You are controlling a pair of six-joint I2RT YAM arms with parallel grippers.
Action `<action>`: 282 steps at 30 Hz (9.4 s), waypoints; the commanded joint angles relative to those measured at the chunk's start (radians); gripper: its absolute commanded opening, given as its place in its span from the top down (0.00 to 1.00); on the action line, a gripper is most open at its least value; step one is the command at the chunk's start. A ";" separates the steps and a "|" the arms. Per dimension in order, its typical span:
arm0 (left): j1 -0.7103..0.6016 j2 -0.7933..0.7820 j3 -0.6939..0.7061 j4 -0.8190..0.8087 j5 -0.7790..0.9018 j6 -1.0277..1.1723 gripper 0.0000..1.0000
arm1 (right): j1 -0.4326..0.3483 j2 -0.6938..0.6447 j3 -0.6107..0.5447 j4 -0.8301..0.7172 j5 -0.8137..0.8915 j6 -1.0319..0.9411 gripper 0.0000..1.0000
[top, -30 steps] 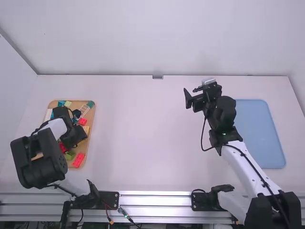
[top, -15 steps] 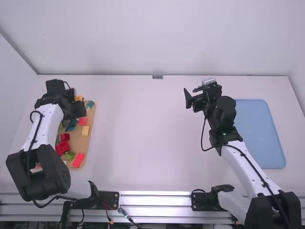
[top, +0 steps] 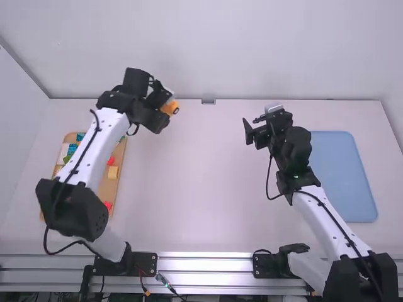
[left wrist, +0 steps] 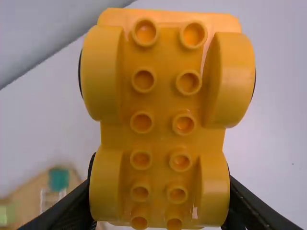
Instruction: Assemble lego blocks to make yellow taxi
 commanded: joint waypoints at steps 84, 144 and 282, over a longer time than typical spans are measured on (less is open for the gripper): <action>-0.137 0.235 0.148 -0.148 -0.266 0.241 0.01 | 0.164 -0.116 0.025 -0.281 0.039 -0.201 0.01; 0.522 0.235 -0.420 0.128 -0.116 -0.249 0.42 | 0.164 -0.116 0.025 -0.072 0.000 -0.148 0.01; 0.111 0.038 -0.527 0.129 0.572 0.897 0.01 | 0.113 -0.116 0.026 -0.221 0.023 -0.152 0.01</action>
